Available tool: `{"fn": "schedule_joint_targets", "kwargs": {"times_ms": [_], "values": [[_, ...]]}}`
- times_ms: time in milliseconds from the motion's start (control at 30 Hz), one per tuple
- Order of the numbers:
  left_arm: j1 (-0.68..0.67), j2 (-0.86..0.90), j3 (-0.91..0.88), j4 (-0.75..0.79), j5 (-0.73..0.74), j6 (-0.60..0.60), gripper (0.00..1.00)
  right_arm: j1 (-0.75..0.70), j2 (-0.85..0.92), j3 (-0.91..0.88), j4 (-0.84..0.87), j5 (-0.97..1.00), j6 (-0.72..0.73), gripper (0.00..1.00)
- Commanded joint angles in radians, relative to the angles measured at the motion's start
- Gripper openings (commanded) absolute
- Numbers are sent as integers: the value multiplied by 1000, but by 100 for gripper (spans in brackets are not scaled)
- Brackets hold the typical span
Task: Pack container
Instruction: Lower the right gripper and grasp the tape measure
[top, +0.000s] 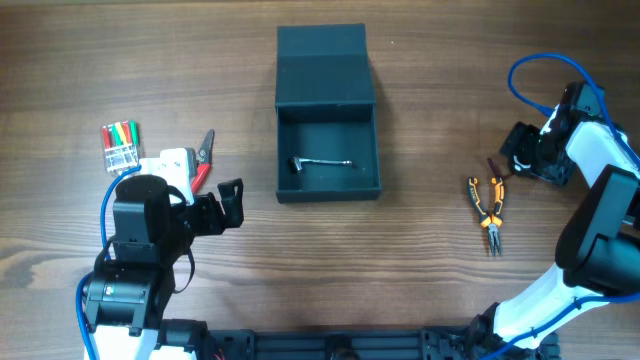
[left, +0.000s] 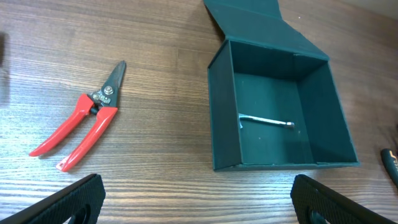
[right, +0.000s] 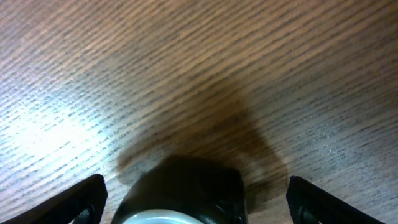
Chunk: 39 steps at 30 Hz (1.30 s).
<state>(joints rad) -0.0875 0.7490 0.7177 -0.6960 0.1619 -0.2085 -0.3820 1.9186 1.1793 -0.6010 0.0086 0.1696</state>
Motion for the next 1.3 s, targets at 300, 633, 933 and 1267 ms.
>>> {"fn": "schedule_joint_targets", "kwargs": {"times_ms": [300,633,933,1267], "values": [[5,-3,23,3,-2,-9,100,5,187,-11,-42,35,-6,93],[5,-3,23,3,-2,-9,100,5,186,-10,-39,-19,-39,70],[5,-3,23,3,-2,-9,100,5,184,-8,-51,-37,-39,42],[5,-3,23,3,-2,-9,100,5,179,16,-80,-68,-43,4]]}}
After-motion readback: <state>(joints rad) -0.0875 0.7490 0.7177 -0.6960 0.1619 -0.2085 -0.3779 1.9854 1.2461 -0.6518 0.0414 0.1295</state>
